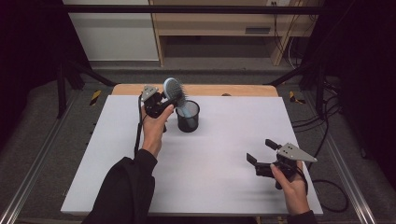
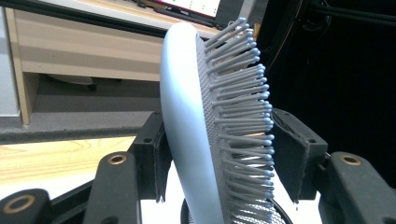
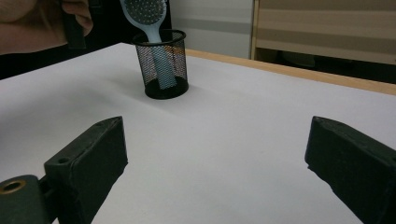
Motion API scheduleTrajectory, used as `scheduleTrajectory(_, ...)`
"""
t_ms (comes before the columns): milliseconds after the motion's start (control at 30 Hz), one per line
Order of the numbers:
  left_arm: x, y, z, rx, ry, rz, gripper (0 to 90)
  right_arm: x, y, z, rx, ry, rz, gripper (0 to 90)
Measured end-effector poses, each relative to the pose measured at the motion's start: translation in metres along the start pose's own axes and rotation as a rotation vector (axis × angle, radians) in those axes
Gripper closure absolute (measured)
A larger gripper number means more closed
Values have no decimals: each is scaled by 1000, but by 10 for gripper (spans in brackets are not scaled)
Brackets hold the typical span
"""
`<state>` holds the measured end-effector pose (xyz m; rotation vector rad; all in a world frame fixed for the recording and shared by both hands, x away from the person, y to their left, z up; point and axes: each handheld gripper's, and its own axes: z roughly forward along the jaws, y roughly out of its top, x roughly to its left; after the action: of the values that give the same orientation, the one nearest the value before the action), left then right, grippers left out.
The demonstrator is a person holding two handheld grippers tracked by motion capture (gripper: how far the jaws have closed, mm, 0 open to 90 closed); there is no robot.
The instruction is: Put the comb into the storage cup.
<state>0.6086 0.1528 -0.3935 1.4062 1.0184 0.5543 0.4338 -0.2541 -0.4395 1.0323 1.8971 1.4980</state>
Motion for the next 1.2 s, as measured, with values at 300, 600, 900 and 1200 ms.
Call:
scheduleTrajectory(300, 5, -1, -3, 2, 7, -16, 423, 0, 0, 0, 0, 1, 0, 58)
scheduleTrajectory(600, 11, -4, -5, 4, 25, -28, 408, 0, 0, 0, 0, 3, 2, 57)
scheduleTrajectory(900, 13, -7, -7, 10, 29, -30, 400, 0, 0, 1, 1, 5, 2, 57)
scheduleTrajectory(1200, 13, -9, -6, 20, 31, -30, 370, 0, 0, 1, 1, 5, 3, 55)
